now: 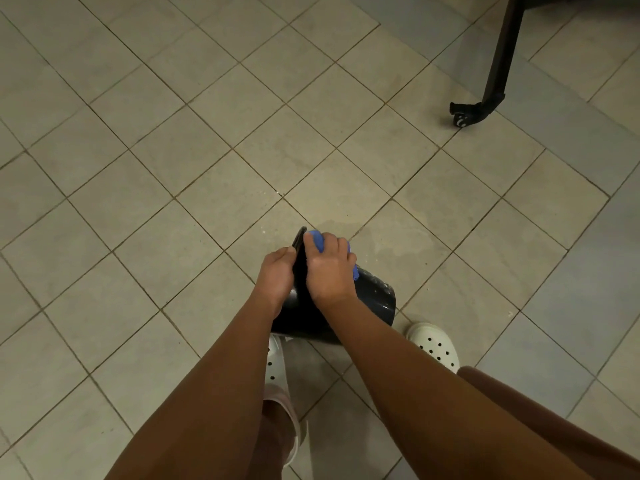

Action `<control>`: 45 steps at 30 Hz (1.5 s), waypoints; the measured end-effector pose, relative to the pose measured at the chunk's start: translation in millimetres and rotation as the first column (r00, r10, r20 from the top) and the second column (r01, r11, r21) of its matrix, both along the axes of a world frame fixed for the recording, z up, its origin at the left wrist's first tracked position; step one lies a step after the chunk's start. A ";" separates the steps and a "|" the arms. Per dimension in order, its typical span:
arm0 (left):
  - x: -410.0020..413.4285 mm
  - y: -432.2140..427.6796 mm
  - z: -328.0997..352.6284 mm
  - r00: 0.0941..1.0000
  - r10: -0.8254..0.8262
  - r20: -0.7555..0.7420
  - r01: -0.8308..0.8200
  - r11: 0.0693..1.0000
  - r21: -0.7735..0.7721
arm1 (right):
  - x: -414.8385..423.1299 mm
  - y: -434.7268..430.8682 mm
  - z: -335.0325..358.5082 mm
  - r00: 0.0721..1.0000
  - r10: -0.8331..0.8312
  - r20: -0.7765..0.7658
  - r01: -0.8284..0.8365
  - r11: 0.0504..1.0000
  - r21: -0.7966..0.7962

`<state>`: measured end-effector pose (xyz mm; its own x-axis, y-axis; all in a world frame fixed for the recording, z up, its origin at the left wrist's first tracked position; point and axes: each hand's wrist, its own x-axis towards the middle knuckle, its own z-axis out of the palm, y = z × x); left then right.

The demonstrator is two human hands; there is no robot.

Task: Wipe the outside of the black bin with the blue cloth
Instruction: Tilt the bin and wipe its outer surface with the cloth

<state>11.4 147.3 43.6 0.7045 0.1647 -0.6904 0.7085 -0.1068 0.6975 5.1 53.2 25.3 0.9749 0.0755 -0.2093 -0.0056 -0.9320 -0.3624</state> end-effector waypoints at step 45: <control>-3.9 1.1 -5.7 0.998 -0.025 0.057 0.025 1.000 -0.011 | 25.7 -14.6 -6.6 0.986 -0.112 -0.120 0.126 0.985 0.116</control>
